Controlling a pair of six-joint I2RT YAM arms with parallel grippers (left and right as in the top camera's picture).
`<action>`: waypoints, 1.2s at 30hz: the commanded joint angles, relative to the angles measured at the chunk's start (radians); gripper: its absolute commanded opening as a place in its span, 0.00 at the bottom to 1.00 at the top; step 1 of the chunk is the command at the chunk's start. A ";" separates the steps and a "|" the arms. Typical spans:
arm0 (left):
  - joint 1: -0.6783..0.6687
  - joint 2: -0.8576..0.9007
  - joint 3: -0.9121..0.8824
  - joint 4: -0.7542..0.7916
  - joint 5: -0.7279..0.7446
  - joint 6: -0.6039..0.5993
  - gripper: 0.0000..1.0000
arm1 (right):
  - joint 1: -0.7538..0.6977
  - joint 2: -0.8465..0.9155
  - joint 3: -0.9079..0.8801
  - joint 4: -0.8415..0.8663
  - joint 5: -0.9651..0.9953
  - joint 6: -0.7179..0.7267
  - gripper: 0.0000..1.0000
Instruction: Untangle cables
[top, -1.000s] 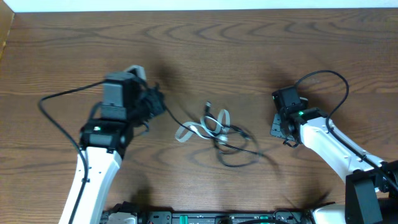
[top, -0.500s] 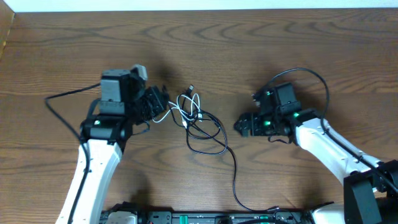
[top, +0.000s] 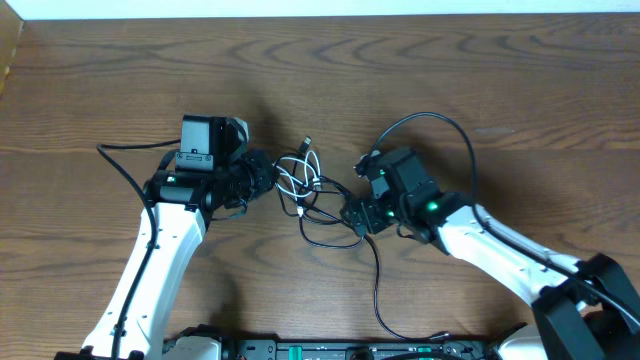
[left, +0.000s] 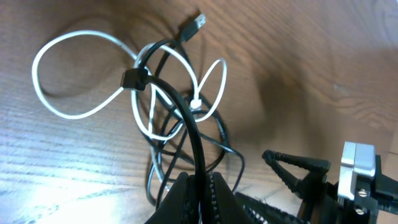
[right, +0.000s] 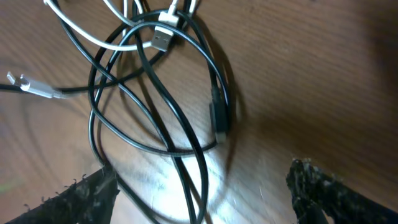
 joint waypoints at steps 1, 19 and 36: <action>-0.003 0.002 0.003 -0.027 -0.018 0.029 0.07 | 0.035 0.064 -0.014 0.045 0.122 0.004 0.81; 0.000 0.003 0.003 -0.146 -0.329 0.073 0.08 | -0.207 -0.066 -0.010 -0.173 0.416 0.167 0.01; 0.288 0.003 0.003 -0.134 -0.401 0.003 0.08 | -0.959 -0.417 -0.010 -0.363 0.376 0.190 0.01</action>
